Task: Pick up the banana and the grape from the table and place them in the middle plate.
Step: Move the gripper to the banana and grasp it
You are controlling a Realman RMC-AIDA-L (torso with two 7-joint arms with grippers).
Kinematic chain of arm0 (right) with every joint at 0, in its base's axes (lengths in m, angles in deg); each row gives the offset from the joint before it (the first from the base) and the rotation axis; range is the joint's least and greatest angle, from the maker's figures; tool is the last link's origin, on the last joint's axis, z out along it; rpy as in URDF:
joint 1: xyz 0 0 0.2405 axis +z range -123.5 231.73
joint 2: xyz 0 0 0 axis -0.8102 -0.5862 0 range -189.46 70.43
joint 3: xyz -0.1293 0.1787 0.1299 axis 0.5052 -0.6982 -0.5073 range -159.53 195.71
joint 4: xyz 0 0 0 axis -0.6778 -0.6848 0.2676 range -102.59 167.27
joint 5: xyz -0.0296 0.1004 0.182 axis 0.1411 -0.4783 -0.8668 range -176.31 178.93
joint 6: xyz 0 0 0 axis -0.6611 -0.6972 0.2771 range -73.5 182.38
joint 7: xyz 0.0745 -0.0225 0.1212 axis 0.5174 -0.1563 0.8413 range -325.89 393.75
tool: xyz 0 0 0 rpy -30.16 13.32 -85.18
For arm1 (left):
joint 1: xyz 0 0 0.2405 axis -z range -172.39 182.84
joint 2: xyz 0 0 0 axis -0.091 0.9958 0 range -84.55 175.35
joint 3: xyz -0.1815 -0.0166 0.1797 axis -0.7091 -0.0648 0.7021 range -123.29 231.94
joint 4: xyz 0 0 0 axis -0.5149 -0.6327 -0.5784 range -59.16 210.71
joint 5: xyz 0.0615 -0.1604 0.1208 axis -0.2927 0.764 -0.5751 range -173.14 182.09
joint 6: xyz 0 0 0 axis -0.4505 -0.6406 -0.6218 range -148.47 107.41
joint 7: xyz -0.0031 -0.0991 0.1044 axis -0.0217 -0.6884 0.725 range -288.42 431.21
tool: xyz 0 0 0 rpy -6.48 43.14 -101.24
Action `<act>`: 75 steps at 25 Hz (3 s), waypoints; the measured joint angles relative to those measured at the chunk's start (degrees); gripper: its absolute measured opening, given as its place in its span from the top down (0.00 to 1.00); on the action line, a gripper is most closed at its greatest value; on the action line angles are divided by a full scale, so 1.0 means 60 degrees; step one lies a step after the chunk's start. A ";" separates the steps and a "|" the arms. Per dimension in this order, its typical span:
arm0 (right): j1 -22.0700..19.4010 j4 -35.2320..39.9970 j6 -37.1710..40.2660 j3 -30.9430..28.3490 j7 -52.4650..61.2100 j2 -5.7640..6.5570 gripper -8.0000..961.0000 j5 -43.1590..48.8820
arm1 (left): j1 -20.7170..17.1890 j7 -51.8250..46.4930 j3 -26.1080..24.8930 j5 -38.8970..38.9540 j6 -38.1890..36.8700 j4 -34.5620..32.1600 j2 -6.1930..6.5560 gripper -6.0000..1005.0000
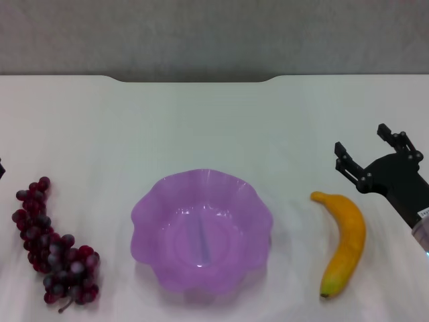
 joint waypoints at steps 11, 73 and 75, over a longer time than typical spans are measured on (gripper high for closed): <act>-0.0022 -0.1033 -0.0608 -0.0149 0.0731 0.0342 0.08 0.0339 | 0.0030 -0.0050 0.0001 0.0007 0.0249 0.0030 0.0018 0.13; 0.0965 -0.6662 -1.9554 -1.0973 -0.1172 0.0092 0.08 0.3582 | 0.0390 -0.0265 0.0088 -0.0089 0.0471 0.0014 -0.0027 0.13; 0.1063 -0.6423 -1.9448 -1.0880 -0.1185 0.0086 0.08 0.3568 | 0.0397 -0.0259 0.0096 -0.0089 0.0477 0.0014 -0.0029 0.13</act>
